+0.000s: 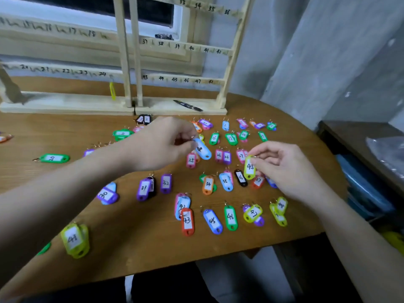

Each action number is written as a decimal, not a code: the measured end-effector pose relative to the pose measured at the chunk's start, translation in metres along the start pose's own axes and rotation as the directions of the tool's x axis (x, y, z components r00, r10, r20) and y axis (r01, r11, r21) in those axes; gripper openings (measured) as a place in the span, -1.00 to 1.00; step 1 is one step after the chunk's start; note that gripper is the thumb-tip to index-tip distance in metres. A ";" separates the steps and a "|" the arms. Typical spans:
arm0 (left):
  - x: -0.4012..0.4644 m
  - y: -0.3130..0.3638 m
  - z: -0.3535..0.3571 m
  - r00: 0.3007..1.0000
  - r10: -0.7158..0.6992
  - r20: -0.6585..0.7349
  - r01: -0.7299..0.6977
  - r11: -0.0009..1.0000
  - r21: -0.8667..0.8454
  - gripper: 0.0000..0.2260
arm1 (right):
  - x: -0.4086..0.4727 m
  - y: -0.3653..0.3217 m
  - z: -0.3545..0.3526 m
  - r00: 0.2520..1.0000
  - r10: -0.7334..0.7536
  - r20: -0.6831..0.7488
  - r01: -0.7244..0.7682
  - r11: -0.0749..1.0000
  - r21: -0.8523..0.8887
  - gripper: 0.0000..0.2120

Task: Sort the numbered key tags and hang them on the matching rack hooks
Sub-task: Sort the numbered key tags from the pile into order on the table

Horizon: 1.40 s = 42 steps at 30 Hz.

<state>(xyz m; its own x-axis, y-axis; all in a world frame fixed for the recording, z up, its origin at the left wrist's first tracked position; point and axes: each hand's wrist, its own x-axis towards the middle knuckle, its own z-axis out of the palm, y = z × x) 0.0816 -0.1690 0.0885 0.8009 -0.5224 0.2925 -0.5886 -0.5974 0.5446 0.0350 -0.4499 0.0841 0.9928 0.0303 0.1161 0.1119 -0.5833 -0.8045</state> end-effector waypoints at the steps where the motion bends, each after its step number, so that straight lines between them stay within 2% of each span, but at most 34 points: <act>1: 0.004 0.002 0.005 1.000 0.016 0.010 -0.016 1.000 0.010 -0.83 | -0.001 0.003 -0.004 1.000 0.007 -0.006 -0.007 1.000 -0.006 -0.91; 6: 0.024 0.012 0.029 0.995 0.062 0.081 -0.064 0.998 0.018 -0.70 | -0.005 0.019 -0.025 0.996 0.058 -0.062 -0.056 0.998 0.021 -0.89; 14: 0.053 0.034 0.063 0.987 0.103 0.123 -0.093 0.992 -0.085 -0.83 | -0.012 0.049 -0.064 0.974 0.119 -0.195 -0.112 0.993 0.046 -0.90; 21: 0.084 0.051 0.096 0.979 0.049 0.198 -0.012 0.982 -0.188 -0.88 | -0.014 0.080 -0.095 0.933 0.196 -0.301 -0.166 0.979 0.120 -0.88; 29: 0.128 0.082 0.148 0.977 -0.039 0.208 0.107 0.938 -0.330 -0.94 | -0.024 0.108 -0.114 0.897 0.314 -0.310 -0.254 0.942 0.219 -0.89; 33: 0.151 0.103 0.171 0.972 -0.032 0.235 0.115 0.930 -0.349 -0.89 | -0.029 0.119 -0.120 0.884 0.359 -0.299 -0.282 0.920 0.272 -0.90; 38: 0.162 0.114 0.178 0.956 -0.011 0.294 0.117 0.932 -0.344 -0.98 | -0.031 0.125 -0.125 0.879 0.384 -0.283 -0.300 0.907 0.296 -0.91; 42: 0.159 0.108 0.170 0.958 -0.006 0.287 0.110 0.932 -0.347 -0.98 | -0.028 0.126 -0.123 0.887 0.377 -0.265 -0.301 0.910 0.287 -0.90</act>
<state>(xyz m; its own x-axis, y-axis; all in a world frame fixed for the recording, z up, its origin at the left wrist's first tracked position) 0.1268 -0.4200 0.0599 0.7393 -0.6715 0.0508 -0.4221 -0.4032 0.8120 0.0157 -0.6239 0.0514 0.9118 -0.4081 -0.0459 -0.1842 -0.3066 -0.9338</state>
